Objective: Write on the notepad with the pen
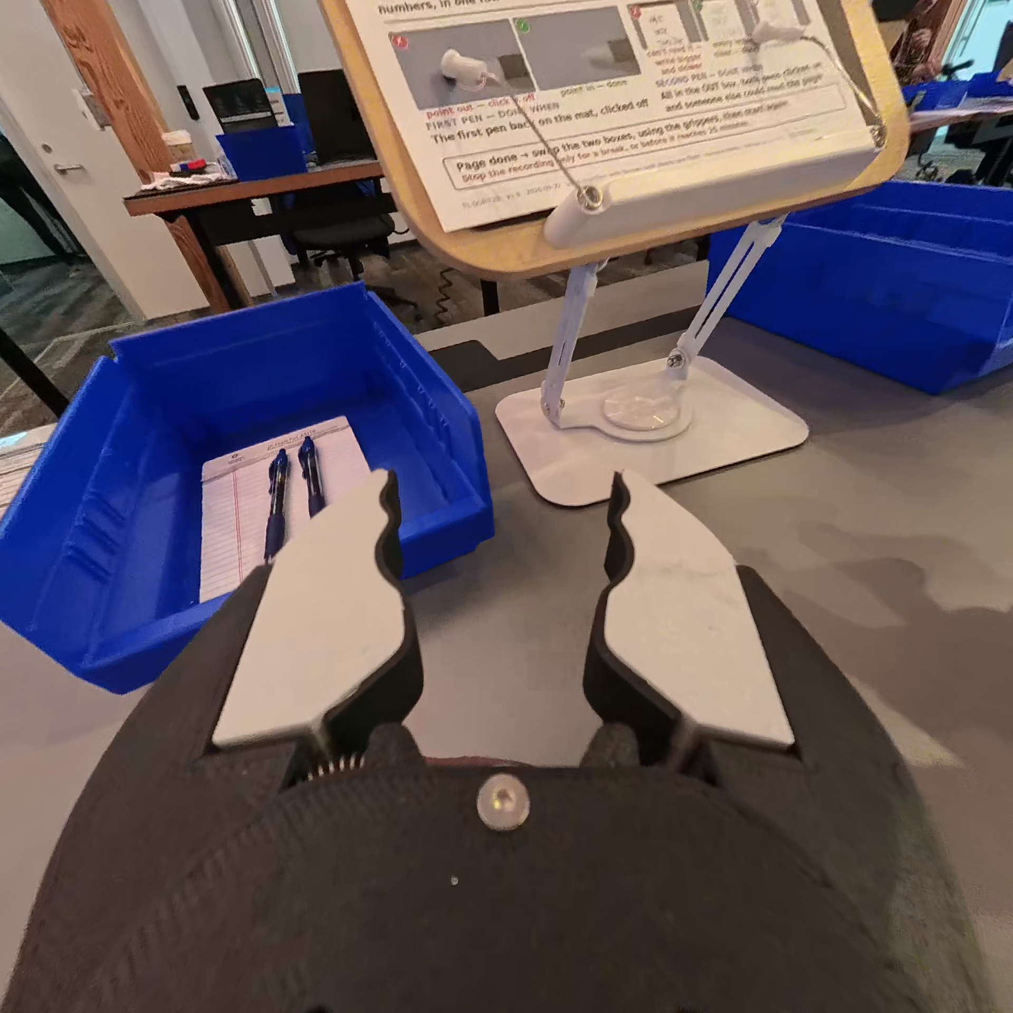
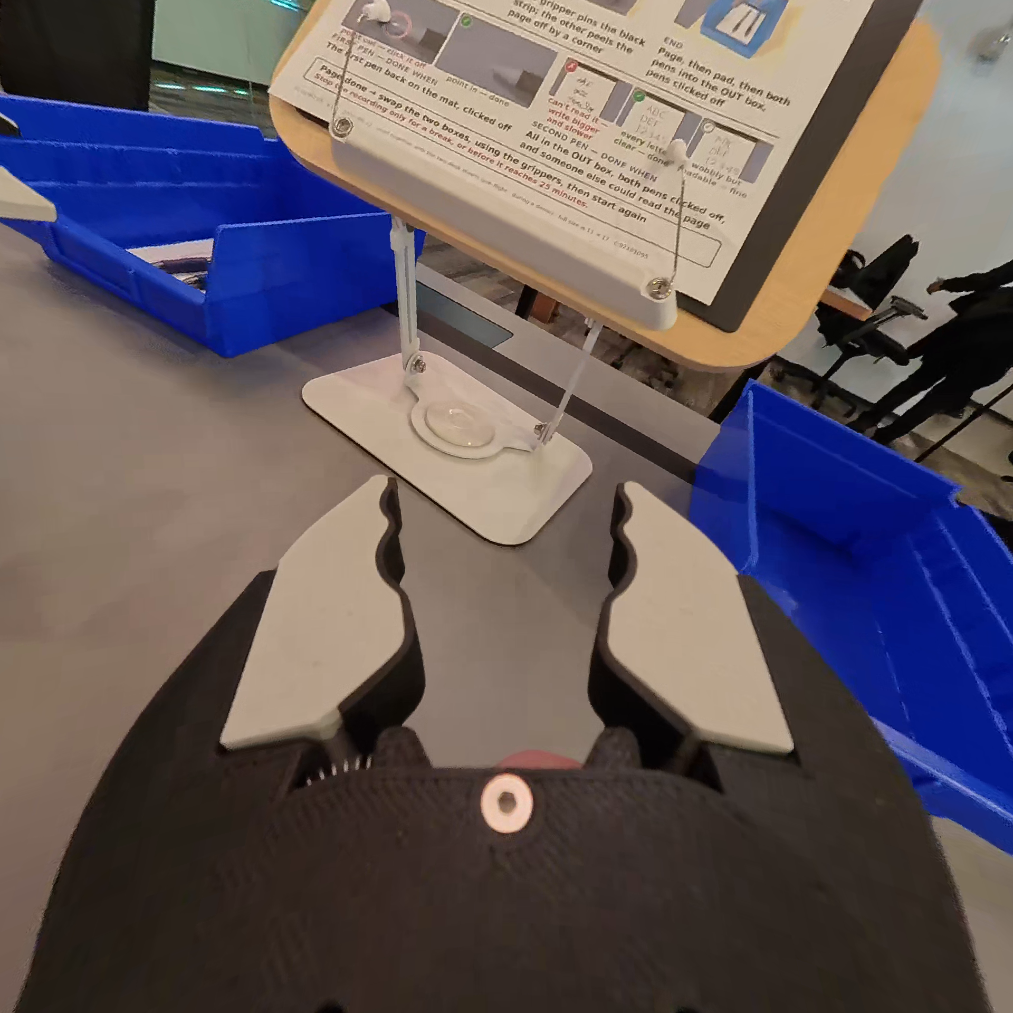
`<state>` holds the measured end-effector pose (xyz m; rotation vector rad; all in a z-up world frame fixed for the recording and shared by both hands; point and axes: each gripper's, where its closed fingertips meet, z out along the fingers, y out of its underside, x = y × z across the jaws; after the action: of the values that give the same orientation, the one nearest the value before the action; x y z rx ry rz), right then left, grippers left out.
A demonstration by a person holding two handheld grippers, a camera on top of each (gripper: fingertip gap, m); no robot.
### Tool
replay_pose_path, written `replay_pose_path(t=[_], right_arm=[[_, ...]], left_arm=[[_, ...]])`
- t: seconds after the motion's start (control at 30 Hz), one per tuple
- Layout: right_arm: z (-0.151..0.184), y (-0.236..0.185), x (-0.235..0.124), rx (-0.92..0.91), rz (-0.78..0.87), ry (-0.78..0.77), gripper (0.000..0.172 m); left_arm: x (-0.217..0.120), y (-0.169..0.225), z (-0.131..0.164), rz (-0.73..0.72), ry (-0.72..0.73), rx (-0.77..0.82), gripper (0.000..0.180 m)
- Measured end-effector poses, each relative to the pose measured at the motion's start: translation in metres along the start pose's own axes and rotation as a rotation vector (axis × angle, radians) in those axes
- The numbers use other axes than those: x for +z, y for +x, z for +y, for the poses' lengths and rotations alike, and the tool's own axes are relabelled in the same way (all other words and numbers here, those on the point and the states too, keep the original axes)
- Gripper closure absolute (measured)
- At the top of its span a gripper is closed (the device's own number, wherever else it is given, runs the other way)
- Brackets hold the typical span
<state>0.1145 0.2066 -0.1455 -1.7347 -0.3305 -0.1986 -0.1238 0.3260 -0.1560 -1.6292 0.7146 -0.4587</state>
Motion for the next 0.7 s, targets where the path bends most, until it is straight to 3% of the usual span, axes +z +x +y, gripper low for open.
replay_pose_path(t=[0.17,0.37,0.5,0.7], right_arm=[[0.004,0.012,-0.008,0.029,0.017,0.001,0.096],[0.016,0.022,-0.007,0.08,0.02,-0.009,0.096],[0.026,0.023,-0.001,0.109,0.02,-0.029,0.095],[0.029,0.023,0.004,0.15,0.011,-0.024,0.089]], left_arm=[[-0.004,-0.01,-0.015,-0.026,0.026,-0.002,0.107],[-0.012,-0.048,-0.026,-0.083,0.031,-0.055,0.106],[-0.01,-0.073,-0.012,-0.142,-0.016,-0.097,0.107],[-0.001,-0.082,0.005,-0.235,-0.049,-0.11,0.094]])
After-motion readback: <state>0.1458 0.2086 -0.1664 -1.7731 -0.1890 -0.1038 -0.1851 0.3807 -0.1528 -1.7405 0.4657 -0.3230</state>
